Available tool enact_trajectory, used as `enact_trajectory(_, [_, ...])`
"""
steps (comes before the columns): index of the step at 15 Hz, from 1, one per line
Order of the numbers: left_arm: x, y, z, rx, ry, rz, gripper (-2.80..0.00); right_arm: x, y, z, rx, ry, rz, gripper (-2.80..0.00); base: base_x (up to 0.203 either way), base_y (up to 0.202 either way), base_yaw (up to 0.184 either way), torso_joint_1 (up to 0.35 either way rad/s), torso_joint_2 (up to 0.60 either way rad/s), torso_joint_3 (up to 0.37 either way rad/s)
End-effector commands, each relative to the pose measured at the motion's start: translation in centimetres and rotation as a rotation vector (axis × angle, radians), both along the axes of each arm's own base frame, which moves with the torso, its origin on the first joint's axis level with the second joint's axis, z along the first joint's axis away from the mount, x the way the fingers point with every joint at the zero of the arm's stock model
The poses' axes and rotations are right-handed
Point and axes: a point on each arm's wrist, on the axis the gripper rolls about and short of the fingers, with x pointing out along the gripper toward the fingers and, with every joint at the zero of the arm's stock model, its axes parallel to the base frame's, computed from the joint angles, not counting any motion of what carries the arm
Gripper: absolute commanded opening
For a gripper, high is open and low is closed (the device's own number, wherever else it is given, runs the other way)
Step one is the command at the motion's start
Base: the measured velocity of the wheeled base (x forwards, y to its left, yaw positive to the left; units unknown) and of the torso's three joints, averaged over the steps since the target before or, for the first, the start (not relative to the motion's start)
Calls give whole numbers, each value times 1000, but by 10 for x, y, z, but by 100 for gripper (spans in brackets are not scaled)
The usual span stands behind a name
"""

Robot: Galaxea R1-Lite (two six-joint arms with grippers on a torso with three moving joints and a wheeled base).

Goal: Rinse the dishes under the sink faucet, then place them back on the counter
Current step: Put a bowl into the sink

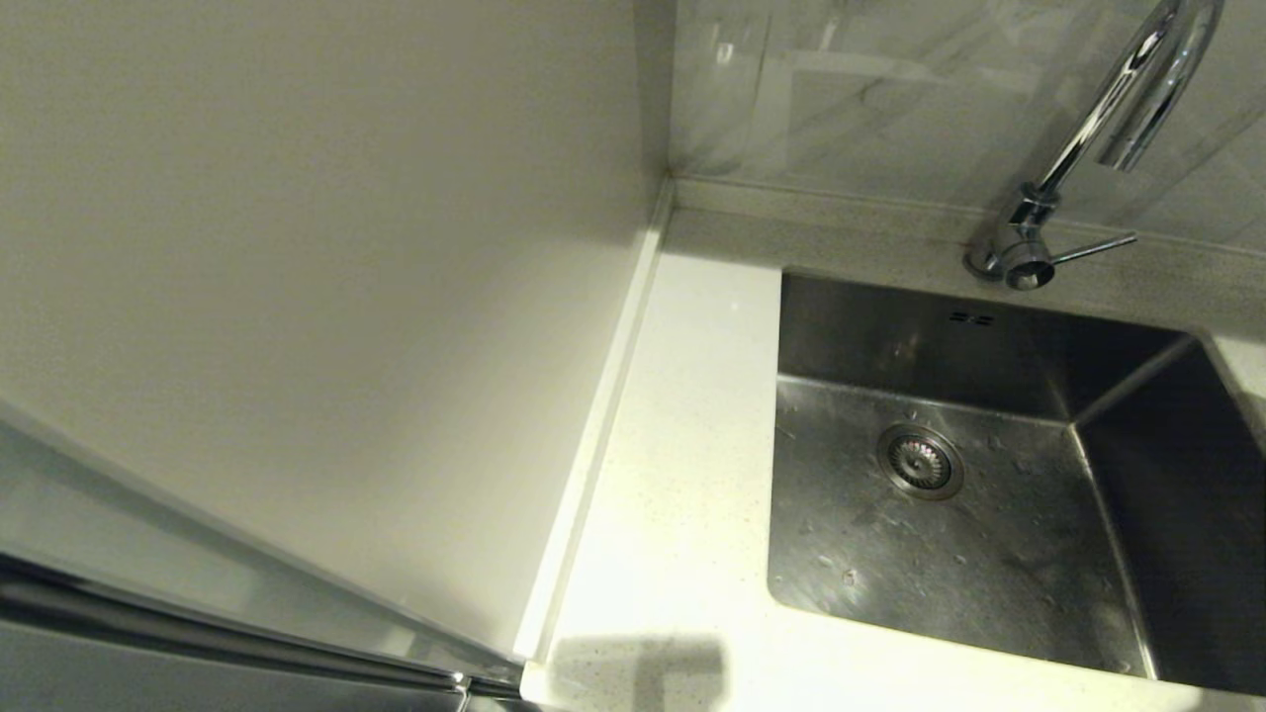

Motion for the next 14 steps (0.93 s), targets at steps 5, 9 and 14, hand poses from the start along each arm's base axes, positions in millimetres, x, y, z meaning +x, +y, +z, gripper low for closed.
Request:
enact_trajectory(5, [0, 0, -1, 0, 3, -1, -280, -141, -56, -66, 398, -3, -390, -280, 0, 0, 0, 0, 0, 0])
enact_trajectory(9, [0, 0, -1, 0, 3, 1, -280, -176, -27, -99, 780, -165, -546, -280, 0, 0, 0, 0, 0, 0])
enact_trajectory(14, [0, 0, -1, 0, 3, 1, -280, -162, -28, -130, 1101, -72, -343, -280, 0, 0, 0, 0, 0, 0])
